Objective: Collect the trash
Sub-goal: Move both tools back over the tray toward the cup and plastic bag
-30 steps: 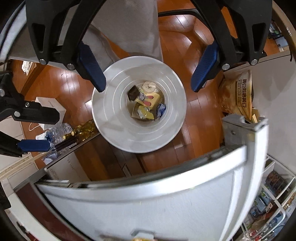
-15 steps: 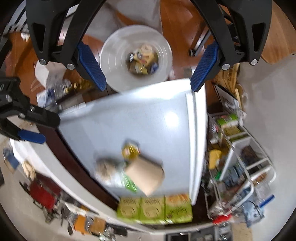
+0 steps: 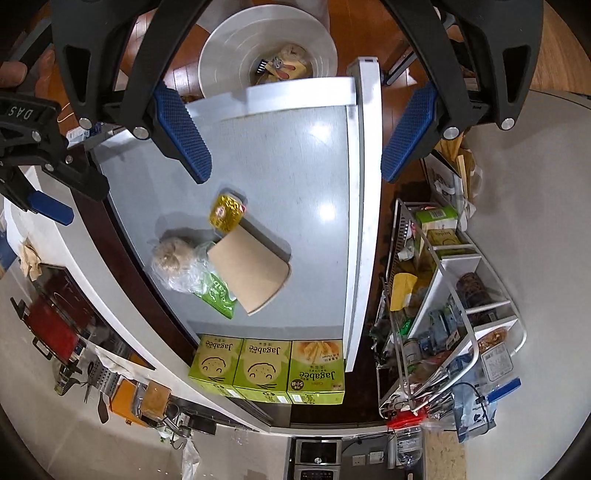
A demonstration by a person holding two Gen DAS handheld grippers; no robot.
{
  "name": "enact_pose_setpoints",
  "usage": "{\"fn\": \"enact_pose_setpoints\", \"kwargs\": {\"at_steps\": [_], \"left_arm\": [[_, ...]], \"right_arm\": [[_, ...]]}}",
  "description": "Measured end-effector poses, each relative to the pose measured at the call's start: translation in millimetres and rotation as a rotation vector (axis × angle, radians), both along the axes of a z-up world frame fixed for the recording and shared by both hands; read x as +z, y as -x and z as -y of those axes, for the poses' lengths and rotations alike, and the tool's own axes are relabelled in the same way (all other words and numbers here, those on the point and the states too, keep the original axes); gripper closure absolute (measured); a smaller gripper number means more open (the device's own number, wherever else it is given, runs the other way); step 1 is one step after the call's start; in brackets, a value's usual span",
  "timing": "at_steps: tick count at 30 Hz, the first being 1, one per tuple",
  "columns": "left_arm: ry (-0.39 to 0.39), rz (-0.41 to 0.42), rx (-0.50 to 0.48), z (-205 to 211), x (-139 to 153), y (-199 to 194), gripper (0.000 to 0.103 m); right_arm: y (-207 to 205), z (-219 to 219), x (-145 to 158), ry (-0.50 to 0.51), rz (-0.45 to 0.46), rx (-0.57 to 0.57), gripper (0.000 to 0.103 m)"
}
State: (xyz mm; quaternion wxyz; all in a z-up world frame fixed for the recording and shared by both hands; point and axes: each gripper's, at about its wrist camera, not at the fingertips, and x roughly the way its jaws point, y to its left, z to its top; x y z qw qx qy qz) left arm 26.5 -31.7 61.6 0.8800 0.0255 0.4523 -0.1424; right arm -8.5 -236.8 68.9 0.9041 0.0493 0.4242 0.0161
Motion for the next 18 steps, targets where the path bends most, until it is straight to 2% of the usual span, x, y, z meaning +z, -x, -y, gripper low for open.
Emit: {"fn": "enact_pose_setpoints", "kwargs": {"at_steps": [12,18], "left_arm": [[-0.012,-0.005,-0.026,15.8,-2.5,-26.0,0.009],[-0.062,-0.016,-0.098,28.8,-14.7,-46.8,0.009]], "right_arm": [[-37.7,9.9,-7.3,0.027,-0.015,-0.024,0.005],[-64.7,12.7,-19.6,0.053,-0.058,-0.004,0.005]]}}
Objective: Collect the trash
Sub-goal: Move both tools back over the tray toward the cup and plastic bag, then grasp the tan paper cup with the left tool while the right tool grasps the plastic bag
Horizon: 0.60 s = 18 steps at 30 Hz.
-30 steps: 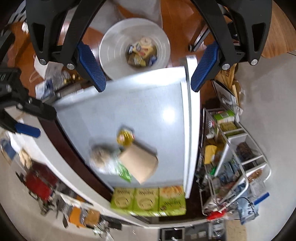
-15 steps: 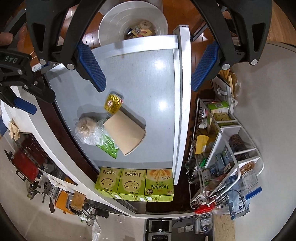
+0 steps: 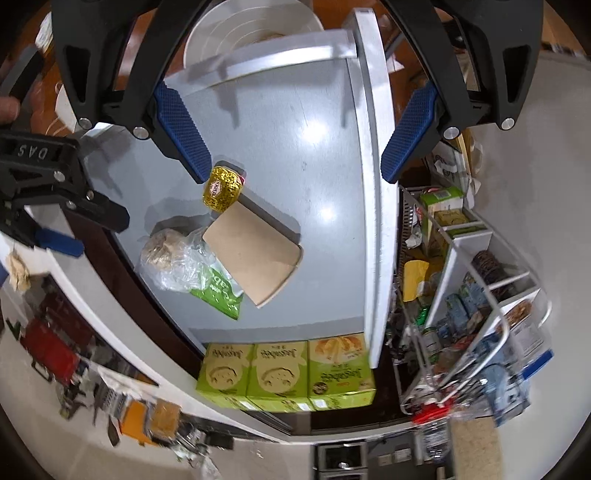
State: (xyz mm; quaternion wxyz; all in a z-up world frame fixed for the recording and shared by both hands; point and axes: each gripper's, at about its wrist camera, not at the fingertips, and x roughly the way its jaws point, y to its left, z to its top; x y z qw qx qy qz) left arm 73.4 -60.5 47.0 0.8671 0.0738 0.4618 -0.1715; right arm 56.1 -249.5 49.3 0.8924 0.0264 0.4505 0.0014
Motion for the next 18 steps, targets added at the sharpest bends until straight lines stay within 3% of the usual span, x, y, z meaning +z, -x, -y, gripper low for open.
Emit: {"fn": "enact_pose_setpoints", "kwargs": {"at_steps": [11,16,18], "left_arm": [[-0.061,-0.049,-0.196,34.3,-36.0,-42.7,0.009],[-0.135,0.001,-0.266,48.2,-39.7,-57.4,0.009],[-0.131,-0.004,-0.291,51.0,-40.3,-63.6,0.009]], "right_arm": [[-52.1,6.4,-30.1,0.030,-0.112,-0.014,0.005],[-67.8,8.9,-37.9,0.045,-0.142,-0.017,0.005],[-71.9,11.6,-40.5,0.039,-0.153,-0.022,0.005]]}}
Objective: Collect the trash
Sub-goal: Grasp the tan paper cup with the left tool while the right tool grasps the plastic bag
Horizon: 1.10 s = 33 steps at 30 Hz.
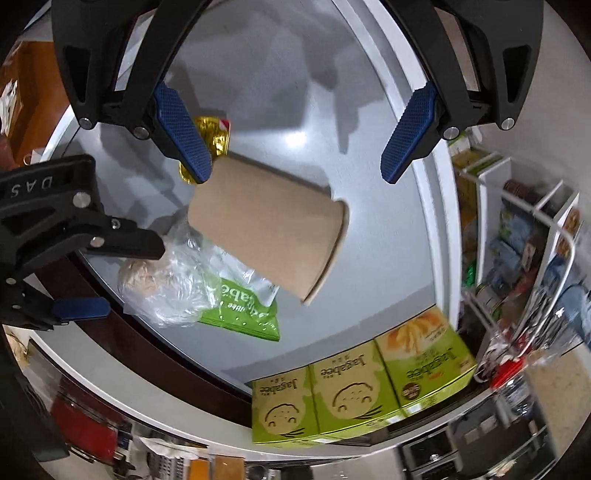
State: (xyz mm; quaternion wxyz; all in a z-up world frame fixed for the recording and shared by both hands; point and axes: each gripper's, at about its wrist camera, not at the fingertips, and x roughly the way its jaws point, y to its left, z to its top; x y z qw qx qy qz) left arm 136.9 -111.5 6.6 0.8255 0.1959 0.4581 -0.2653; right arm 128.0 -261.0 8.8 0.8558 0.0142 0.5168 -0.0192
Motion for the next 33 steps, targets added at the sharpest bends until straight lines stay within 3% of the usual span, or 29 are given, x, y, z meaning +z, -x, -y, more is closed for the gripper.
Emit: {"fn": "enact_pose_setpoints", "kwargs": {"at_steps": [14,20,25,33], "left_arm": [[-0.018,-0.024,-0.147,23.1,-5.0,-18.9,0.009],[0.044,-0.072,-0.125,24.7,-1.8,-21.9,0.009],[0.159,-0.172,-0.054,18.2,-1.8,-30.2,0.009],[0.055,-0.108,-0.021,26.4,-22.4,-28.7,0.009]], "right_arm": [[-32.4,13.6,-16.4,-0.100,-0.064,-0.070,0.005],[-39.9,20.4,-19.8,-0.156,-0.086,-0.090,0.005],[-41.4,29.8,-19.4,-0.236,-0.097,-0.130,0.005],[-49.8,29.7,-31.4,-0.201,-0.131,-0.140,0.005]]}}
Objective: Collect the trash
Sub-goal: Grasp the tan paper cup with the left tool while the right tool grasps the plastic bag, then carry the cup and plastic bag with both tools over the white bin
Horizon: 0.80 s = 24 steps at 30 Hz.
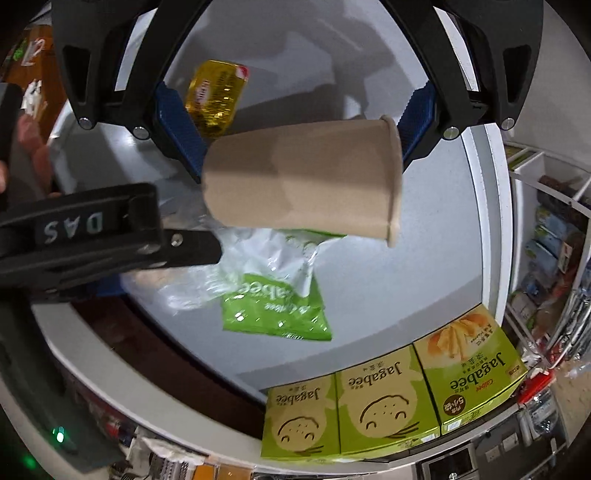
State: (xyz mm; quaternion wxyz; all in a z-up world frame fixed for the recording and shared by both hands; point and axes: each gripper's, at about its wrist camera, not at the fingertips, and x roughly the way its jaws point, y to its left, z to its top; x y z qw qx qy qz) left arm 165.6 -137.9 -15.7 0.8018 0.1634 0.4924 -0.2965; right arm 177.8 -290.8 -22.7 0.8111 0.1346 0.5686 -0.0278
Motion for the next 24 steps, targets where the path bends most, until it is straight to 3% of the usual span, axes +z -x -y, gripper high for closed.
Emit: {"fn": "enact_pose_setpoints", "kwargs": {"at_steps": [2,6,12,15,24], "left_arm": [[0.011,-0.006,0.016,-4.1,-2.8,-0.4,0.009],[0.044,-0.029,0.060,-16.5,-5.9,-3.3,0.009],[0.092,-0.056,0.095,-34.9,-2.7,2.5,0.009],[0.104,-0.071,0.111,-42.2,-1.3,5.2,0.009],[0.145,-0.089,0.172,-61.9,6.7,23.0,0.011]], "right_arm": [[0.6,0.6,-0.8,-0.008,0.008,0.007,0.007],[5.4,5.1,-2.3,-0.063,0.004,0.013,0.026],[19.1,6.7,0.7,-0.106,0.033,0.019,0.041],[27.4,2.1,1.7,-0.115,0.037,0.051,0.047],[67.0,-14.3,9.5,-0.107,0.043,0.111,0.048]]}}
